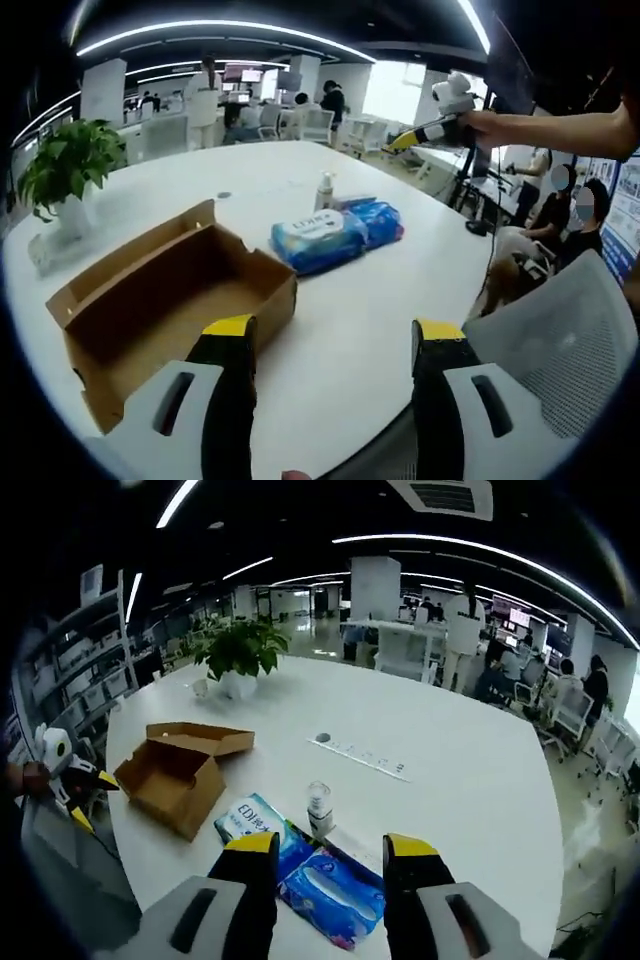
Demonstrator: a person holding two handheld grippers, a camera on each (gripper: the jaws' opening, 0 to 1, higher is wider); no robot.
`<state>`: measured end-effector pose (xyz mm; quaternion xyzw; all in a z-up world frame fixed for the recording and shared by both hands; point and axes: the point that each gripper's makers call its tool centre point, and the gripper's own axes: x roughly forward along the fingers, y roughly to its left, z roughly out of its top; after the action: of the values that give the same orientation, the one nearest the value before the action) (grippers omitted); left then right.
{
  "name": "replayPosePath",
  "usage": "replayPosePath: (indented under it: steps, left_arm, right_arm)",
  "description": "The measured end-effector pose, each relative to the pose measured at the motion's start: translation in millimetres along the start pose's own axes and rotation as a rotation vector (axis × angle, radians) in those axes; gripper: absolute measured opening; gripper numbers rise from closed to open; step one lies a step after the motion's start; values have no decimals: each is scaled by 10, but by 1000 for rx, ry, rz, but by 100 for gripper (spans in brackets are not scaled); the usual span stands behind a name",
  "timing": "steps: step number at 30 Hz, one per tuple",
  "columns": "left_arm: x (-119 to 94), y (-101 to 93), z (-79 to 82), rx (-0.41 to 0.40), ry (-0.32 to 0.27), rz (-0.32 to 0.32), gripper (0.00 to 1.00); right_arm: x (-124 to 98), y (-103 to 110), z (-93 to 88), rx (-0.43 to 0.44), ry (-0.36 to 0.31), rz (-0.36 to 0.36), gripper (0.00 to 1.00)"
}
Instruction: Operate the shoe box by opening the lid, removing the specified soft item, and placing it in the target area until the item is outside and the box remains undamaged.
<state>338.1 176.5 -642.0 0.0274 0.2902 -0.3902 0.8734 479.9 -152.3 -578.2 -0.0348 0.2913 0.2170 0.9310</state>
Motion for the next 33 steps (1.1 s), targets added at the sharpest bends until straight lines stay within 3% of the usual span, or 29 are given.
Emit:
replayPosePath:
  steps: [12, 30, 33]
  left_arm:
    - [29, -56, -42, 2, 14, -17, 61]
    - [66, -146, -104, -1, 35, -42, 61]
    - [67, -159, -113, -1, 39, -46, 61]
  right_arm:
    - [-371, 66, -229, 135, -111, -68, 39]
    - [-695, 342, -766, 275, -168, -128, 40]
    - [-729, 391, -865, 266, -156, -150, 40]
